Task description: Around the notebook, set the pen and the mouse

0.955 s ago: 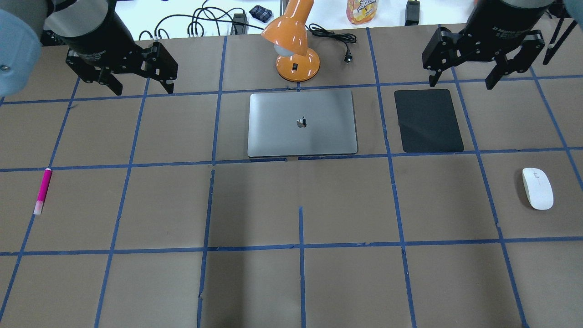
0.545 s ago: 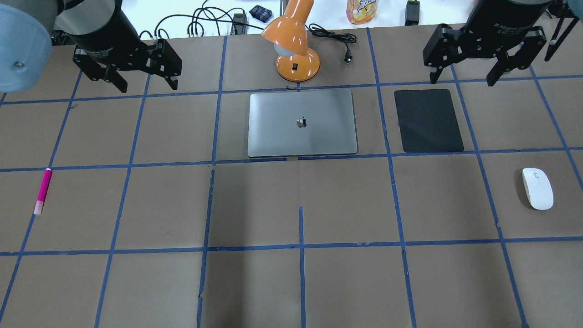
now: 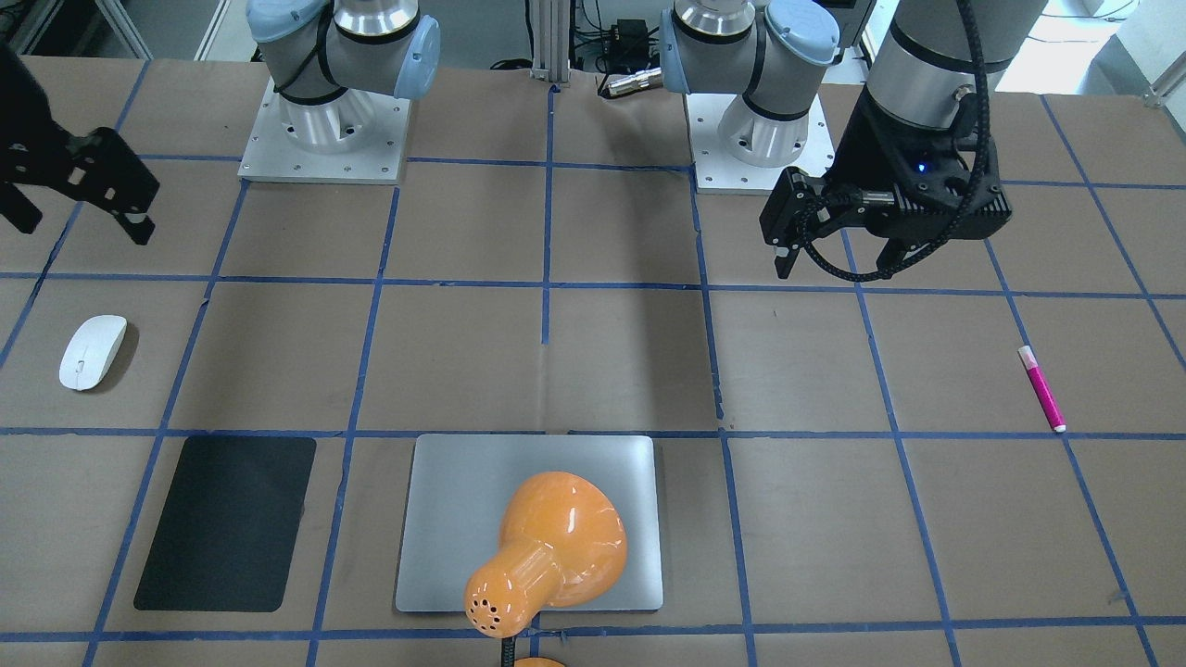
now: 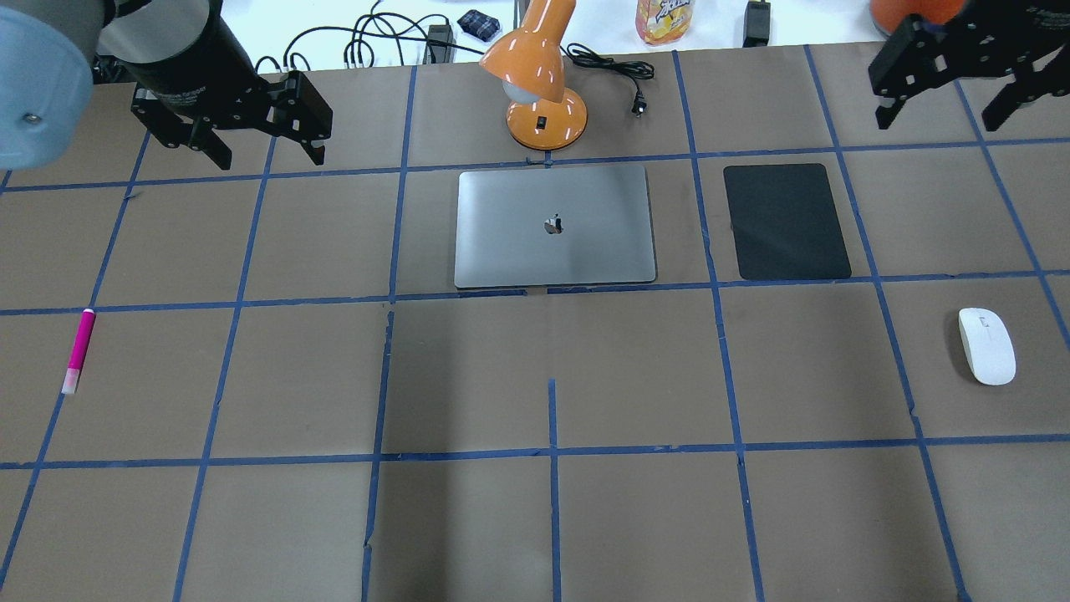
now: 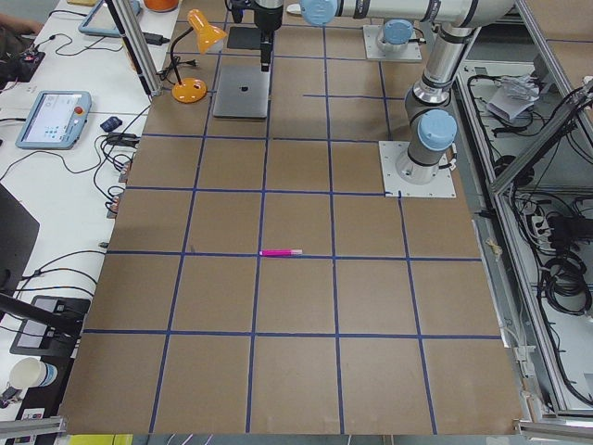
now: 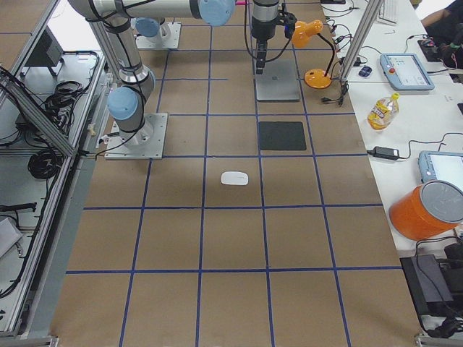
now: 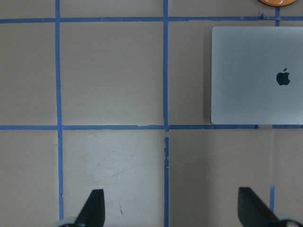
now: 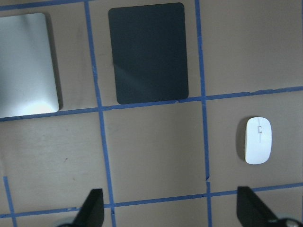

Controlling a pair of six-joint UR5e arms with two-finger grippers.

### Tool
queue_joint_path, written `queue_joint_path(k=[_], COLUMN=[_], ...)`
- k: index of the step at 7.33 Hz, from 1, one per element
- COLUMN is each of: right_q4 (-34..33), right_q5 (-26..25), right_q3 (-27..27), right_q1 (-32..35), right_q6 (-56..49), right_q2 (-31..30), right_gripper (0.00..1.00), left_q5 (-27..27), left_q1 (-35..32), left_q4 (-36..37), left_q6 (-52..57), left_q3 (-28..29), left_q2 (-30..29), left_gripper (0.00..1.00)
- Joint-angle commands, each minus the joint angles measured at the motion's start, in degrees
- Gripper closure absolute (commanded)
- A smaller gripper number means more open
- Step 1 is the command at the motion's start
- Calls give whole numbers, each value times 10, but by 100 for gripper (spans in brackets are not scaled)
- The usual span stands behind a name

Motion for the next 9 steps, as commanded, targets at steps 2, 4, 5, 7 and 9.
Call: queue_joint_path(k=[2, 4, 5, 7, 9], right_q4=[-35, -150, -220, -338, -430], right_q5=[0, -22, -18, -14, -9], right_q3=[34, 144, 204, 310, 345], right_q1=[-105, -166, -209, -256, -258], right_q6=[-124, -210, -256, -291, -307], right_q2=[42, 42, 45, 52, 105], right_gripper=[0, 0, 3, 3, 3], left_q5=[7, -5, -3, -6, -24], left_q1=[63, 226, 301, 444, 489], left_q4=[-13, -12, 15, 156, 293], left_q6=[37, 120, 214, 335, 336], left_q3=[-23, -72, -113, -179, -217], left_q2=[12, 0, -12, -70, -152], left_gripper=[0, 0, 0, 0, 0])
